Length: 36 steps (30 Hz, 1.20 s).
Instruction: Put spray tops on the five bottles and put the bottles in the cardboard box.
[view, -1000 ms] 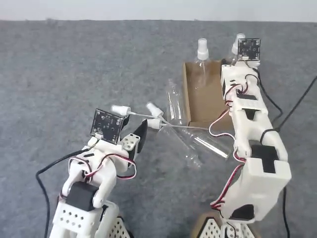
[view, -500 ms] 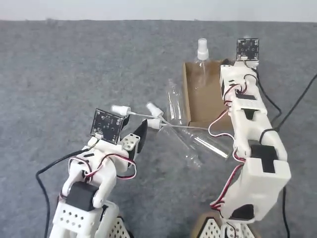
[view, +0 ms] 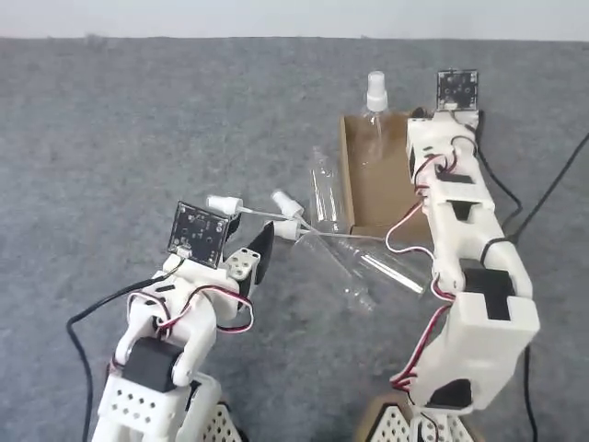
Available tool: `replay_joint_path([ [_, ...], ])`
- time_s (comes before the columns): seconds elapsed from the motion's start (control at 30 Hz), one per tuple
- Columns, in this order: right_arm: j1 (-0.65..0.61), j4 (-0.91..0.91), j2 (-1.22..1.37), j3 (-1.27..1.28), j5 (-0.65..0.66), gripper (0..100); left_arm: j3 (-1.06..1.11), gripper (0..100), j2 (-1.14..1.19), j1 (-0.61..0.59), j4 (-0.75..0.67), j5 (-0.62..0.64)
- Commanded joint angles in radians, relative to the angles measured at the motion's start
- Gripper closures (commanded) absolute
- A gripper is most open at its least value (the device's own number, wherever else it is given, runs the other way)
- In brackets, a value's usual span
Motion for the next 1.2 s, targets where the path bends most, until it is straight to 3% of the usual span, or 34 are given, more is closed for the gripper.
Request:
replay_joint_path([
  [0.0,-0.01,0.096,-0.022,-0.178,0.0,67.7,-0.008,85,-0.006,-0.002,-0.028,-0.008],
  [0.27,-0.002,0.441,-0.05,-0.491,-0.008,67.7,-0.008,85,-0.006,-0.002,-0.028,-0.008],
  [0.47,-0.01,0.687,-0.243,-0.537,-0.008,67.9,-0.008,85,-0.006,-0.002,-0.028,-0.008],
  [0.8,-0.01,1.425,-0.533,-0.535,0.005,67.8,-0.008,85,-0.006,0.0,-0.029,-0.008],
  [0.9,-0.039,1.606,-0.559,-0.531,0.11,67.9,-0.008,85,-0.006,0.0,-0.029,-0.008],
  [1.03,-0.147,1.705,-0.59,-0.414,0.203,68.0,-0.008,85,-0.006,0.0,-0.029,-0.008],
  [1.17,-0.268,1.678,-0.682,-0.187,0.239,68.0,-0.008,85,-0.006,0.0,-0.029,-0.008],
])
